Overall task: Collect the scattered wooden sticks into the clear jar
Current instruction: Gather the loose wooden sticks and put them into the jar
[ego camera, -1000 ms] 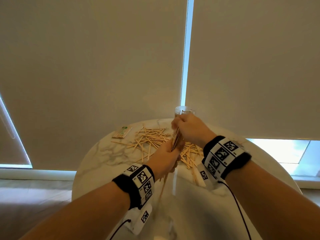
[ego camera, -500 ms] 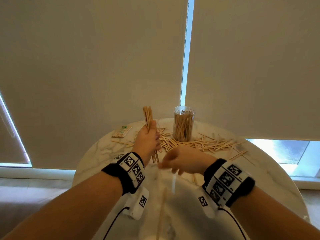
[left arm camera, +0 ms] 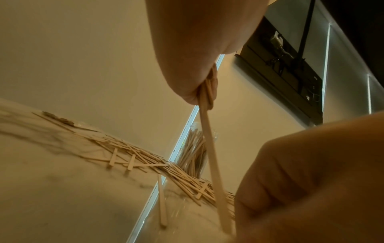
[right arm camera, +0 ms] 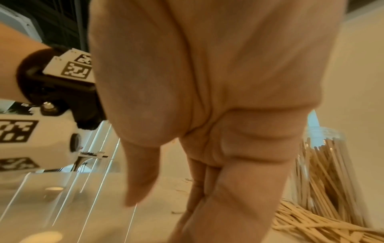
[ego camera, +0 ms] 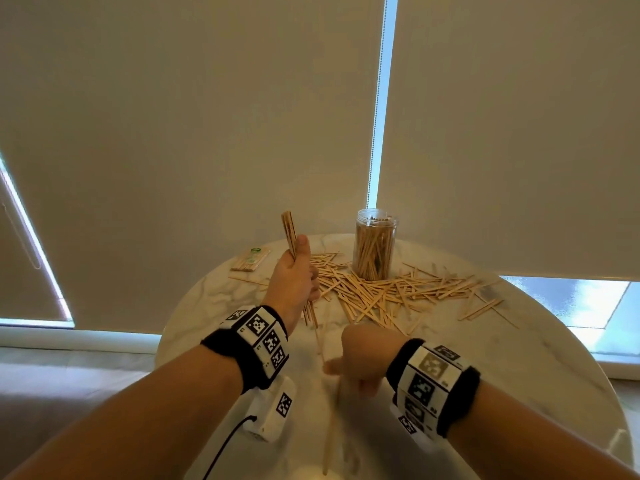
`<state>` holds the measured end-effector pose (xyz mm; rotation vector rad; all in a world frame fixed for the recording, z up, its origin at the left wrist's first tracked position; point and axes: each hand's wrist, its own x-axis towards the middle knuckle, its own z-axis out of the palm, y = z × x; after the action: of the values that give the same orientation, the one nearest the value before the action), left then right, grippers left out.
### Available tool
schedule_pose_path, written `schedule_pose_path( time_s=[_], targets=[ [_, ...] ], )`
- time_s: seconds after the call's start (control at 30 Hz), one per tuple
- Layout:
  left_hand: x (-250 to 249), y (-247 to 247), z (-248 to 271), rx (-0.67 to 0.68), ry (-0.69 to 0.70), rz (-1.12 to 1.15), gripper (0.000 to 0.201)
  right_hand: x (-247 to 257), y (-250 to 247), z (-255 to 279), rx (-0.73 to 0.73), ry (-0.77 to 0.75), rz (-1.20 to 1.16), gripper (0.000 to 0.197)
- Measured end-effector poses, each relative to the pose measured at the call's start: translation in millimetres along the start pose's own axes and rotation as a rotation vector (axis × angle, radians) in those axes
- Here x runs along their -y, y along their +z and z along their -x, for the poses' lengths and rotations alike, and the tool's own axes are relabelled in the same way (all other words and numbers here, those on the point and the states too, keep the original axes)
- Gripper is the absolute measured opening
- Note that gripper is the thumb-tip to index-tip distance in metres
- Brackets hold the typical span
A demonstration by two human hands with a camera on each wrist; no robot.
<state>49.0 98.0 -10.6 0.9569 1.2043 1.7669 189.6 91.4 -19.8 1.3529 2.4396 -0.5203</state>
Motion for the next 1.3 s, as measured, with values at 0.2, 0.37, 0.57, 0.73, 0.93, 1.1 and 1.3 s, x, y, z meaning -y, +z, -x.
schedule_pose_path(
  time_s=[0.2, 0.37, 0.57, 0.73, 0.93, 1.1, 1.3],
  targets=[
    [0, 0, 3, 0.011, -0.006, 0.052, 0.028, 5, 0, -2, 0.073, 0.002, 0.000, 0.027],
    [-1, -4, 4, 0.045, -0.013, 0.059, 0.018, 2, -7, 7, 0.013, -0.034, 0.288, 0.022],
    [2, 0, 9, 0.029, -0.033, -0.060, 0.021, -22, -38, -5, -0.532, -0.037, -0.281, 0.016],
    [4, 22, 23, 0.166, -0.119, -0.039, 0.030, -17, -60, -8, -0.803, -0.205, -0.630, 0.008],
    [6, 26, 15, 0.021, 0.027, -0.027, 0.019, -19, -56, 0, -0.647, -0.212, -0.619, 0.028],
    [-10, 21, 2, -0.083, 0.084, 0.159, 0.020, -15, -32, 19, 0.119, -0.145, -0.621, 0.025],
    [3, 20, 10, 0.073, 0.031, 0.001, 0.026, -8, -39, 10, -0.117, -0.179, -0.749, 0.020]
  ],
)
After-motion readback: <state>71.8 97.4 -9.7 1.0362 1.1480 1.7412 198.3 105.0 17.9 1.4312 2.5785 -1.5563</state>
